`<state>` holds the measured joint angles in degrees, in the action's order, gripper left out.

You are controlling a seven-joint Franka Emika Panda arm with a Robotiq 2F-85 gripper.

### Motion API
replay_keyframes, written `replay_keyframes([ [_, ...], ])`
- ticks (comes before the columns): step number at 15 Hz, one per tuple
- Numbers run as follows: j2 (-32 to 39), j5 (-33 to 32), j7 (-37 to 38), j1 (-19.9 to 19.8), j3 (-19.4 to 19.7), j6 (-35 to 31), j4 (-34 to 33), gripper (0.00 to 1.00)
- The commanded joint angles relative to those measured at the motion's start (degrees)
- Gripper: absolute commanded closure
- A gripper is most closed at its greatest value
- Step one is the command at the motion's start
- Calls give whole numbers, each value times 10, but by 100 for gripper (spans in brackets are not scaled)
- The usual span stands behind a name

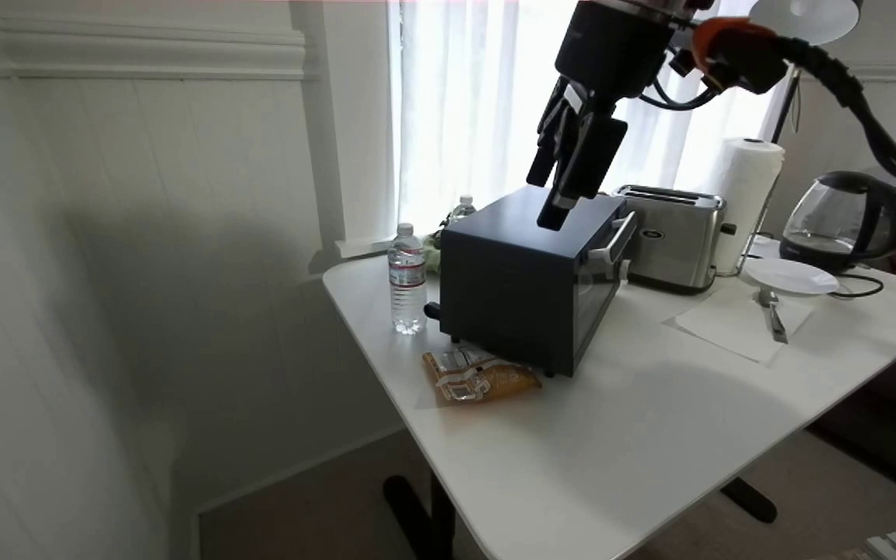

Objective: Move the orange packet to the right

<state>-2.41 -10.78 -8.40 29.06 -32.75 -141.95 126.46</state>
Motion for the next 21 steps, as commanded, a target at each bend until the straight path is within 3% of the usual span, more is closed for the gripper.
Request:
replay_keyframes([
  [1, 0, 1, -1, 2, 5, 1, -1, 0],
  [7, 11, -5, -3, 1, 7, 6, -5, 0],
  [12, 103, -94, 16, 19, -5, 80, -50, 0],
  [17, 203, -184, 51, 77, 17, 144, -121, 0],
  [21, 270, -233, 99, 150, 67, 200, -181, 0],
])
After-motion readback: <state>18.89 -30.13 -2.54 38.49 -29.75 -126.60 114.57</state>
